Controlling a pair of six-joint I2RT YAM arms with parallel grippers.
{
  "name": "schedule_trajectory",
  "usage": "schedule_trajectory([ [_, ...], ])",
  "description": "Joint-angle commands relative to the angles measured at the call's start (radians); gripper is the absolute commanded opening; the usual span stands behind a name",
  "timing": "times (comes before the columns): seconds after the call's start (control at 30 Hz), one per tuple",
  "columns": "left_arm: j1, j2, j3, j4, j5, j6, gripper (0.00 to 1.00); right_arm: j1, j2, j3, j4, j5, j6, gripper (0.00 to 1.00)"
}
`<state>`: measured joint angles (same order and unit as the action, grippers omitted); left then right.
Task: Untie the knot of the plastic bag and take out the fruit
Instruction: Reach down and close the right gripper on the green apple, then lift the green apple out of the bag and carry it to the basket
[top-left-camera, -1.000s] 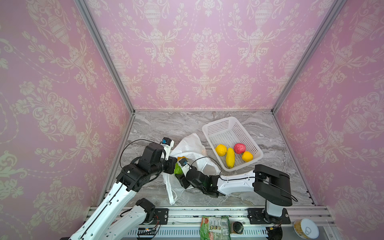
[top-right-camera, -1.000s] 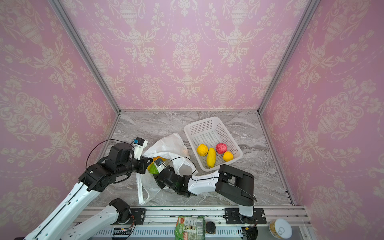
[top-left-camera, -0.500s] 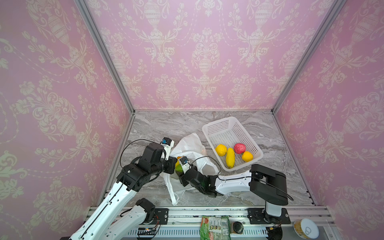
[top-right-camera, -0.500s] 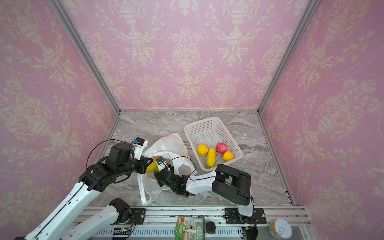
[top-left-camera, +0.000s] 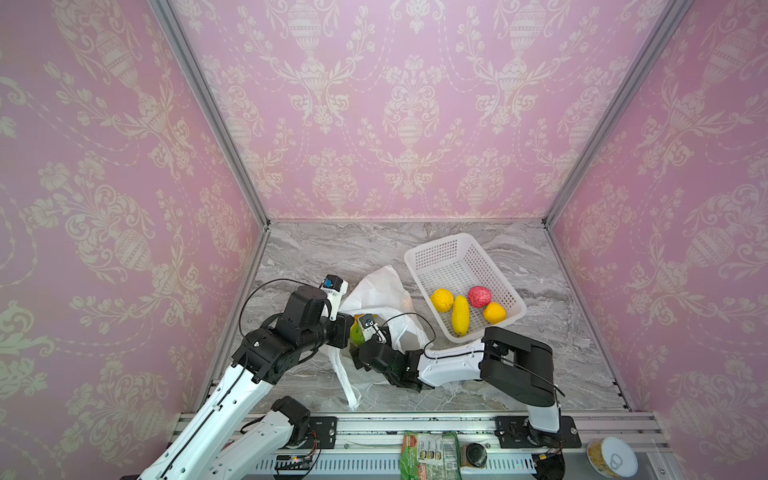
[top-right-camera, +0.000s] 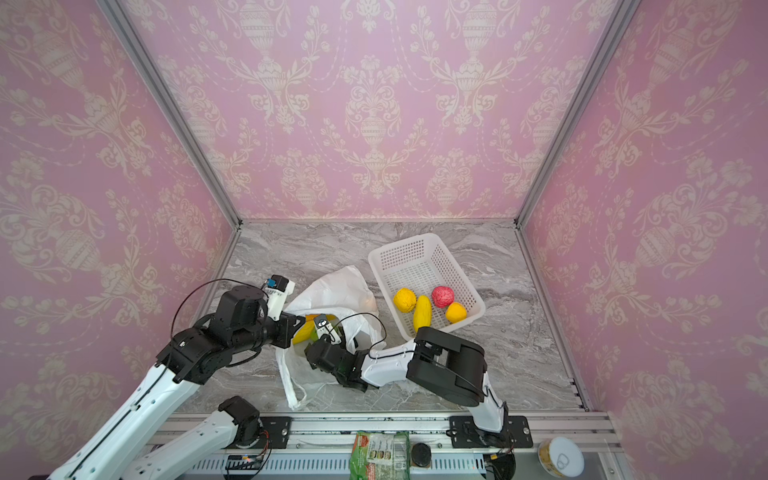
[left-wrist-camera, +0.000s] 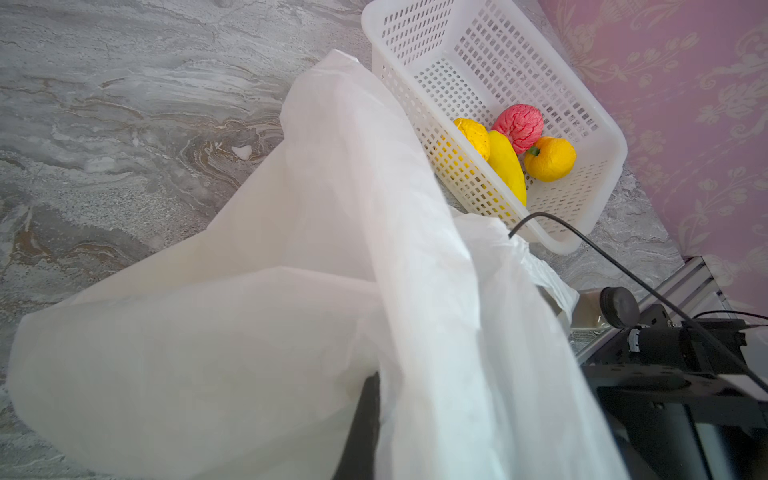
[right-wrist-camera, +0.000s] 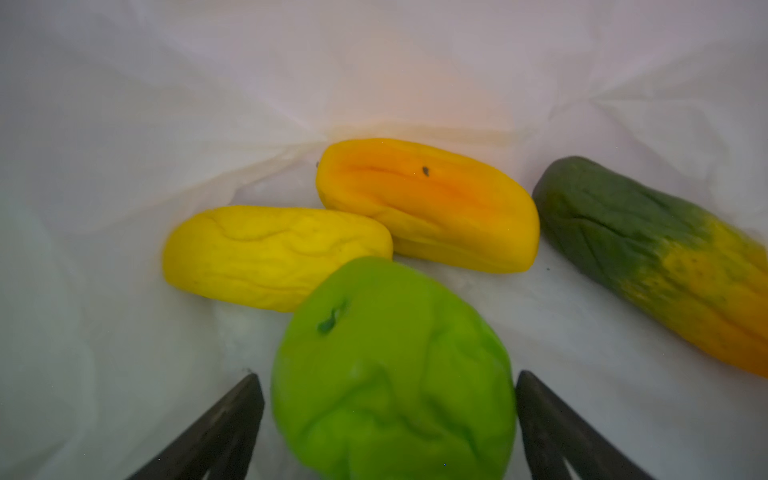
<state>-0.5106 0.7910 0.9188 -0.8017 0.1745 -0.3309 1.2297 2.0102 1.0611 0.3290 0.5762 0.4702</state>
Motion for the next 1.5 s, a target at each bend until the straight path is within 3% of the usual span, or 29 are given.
schedule_trajectory([
  [0.0,0.007,-0.003,-0.005,-0.014,0.008,-0.008,0.0,-0.017,0.019,0.023,-0.084,0.034,0.041,0.9],
  [0.17,0.007,-0.005,-0.005,-0.015,0.008,-0.008,0.0,-0.022,0.026,0.03,-0.069,0.038,0.015,0.72],
  [0.47,0.007,0.004,-0.004,-0.017,0.008,-0.007,0.0,-0.001,-0.129,-0.089,0.073,-0.054,-0.077,0.58],
  [0.83,0.008,0.012,-0.004,-0.017,0.002,-0.009,0.0,0.044,-0.475,-0.385,0.35,-0.239,-0.23,0.49],
  [1.03,0.009,0.028,-0.003,-0.02,0.006,-0.007,0.0,0.044,-0.678,-0.493,0.352,-0.262,-0.275,0.46],
  [1.2,0.009,0.013,-0.006,-0.017,0.0,-0.009,0.0,0.04,-0.895,-0.584,0.313,-0.173,-0.33,0.46],
  [1.47,0.011,0.015,-0.005,-0.017,0.0,-0.01,0.0,-0.053,-1.277,-0.681,0.087,0.112,-0.3,0.38],
])
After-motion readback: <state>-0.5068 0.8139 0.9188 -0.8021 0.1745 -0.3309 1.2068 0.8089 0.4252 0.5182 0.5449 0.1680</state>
